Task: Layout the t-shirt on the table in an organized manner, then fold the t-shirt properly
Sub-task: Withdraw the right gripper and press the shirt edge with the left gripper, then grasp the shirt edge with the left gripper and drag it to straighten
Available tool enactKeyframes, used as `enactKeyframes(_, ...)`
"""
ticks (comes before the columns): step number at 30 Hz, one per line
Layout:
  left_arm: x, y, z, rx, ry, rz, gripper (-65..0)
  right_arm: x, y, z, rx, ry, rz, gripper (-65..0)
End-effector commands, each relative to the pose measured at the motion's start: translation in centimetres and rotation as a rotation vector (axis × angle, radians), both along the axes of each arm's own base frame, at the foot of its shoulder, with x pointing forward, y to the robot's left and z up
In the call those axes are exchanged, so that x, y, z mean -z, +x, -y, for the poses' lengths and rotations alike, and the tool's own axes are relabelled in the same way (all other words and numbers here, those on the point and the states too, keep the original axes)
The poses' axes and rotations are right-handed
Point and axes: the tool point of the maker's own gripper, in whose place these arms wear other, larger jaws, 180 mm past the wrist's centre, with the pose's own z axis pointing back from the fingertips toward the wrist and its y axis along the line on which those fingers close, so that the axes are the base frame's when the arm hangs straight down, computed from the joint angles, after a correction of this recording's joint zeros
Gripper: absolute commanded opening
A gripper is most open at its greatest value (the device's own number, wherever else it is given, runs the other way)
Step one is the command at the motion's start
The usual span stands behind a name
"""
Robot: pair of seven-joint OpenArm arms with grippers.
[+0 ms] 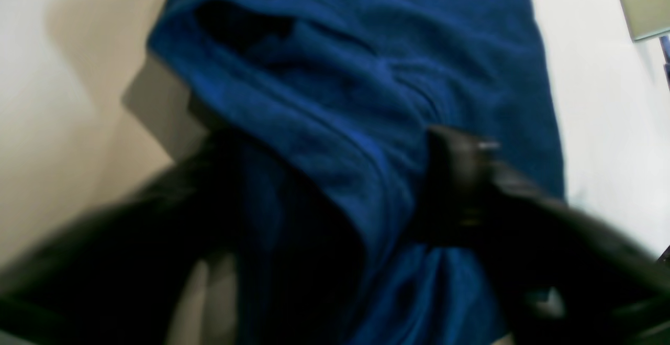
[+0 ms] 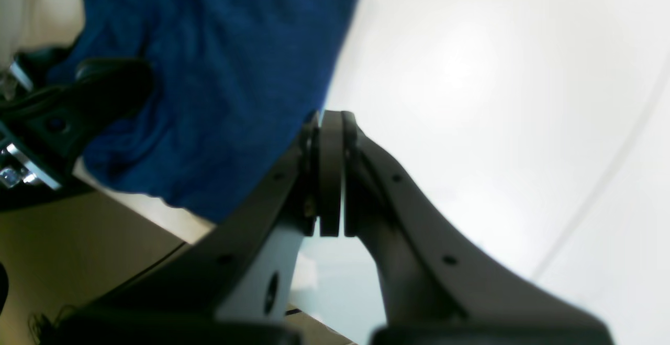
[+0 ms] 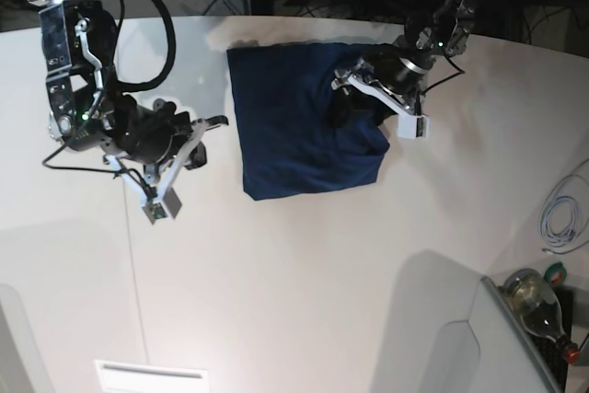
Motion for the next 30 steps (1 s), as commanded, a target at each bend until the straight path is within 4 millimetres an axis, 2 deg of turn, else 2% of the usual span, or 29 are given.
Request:
enactKeyframes(1,0.3,-0.1,-0.2,0.013,0.013,-0.019,-34.1,-1.1,0.7,-0.2,0.000,0.020,0.042,-64.7)
enactKeyframes(5,0.2,0.2,-0.4,0.013,0.017,-0.014,-63.5,-1.3,0.9,0.8,-0.023,0.013,0.068,-64.8)
enactKeyframes(6,-0.1,0.6,-0.5,0.016,0.022,-0.003,-65.0,-1.4,1.0,1.3,-0.025,0.009,0.076,-64.8)
enactKeyframes(11,-0.7,2.4,-1.4,0.091,0.080,-0.002,-65.0,-1.6,1.6,4.9,0.074,-0.008,0.088,-64.8)
enactKeyframes(14,-1.0,3.8,-2.0,0.227,0.168,-0.064,-65.0,-2.0,2.2,7.8,0.162,-0.021,0.102,-64.8)
enactKeyframes(17,-1.9,5.8,-2.0,0.367,0.285,-0.051,-65.0,-2.3,2.4,9.7,0.213,-0.030,0.113,-64.8)
enactKeyframes(20,-2.9,7.7,-0.5,0.573,0.470,0.016,-65.0,-2.5,2.6,10.8,0.245,-0.035,0.120,-64.8)
enactKeyframes(22,-3.3,8.5,1.2,0.752,0.593,0.081,-65.0,-2.6,2.6,11.1,0.254,-0.036,0.123,-64.8)
enactKeyframes(27,-3.3,8.5,5.8,1.147,0.842,0.230,-65.0,-2.4,2.5,11.2,0.257,-0.038,0.117,-64.8)
enactKeyframes(30,-2.5,8.3,8.1,1.304,0.985,0.305,-65.0,-1.6,2.2,11.3,0.262,-0.036,0.091,-64.8)
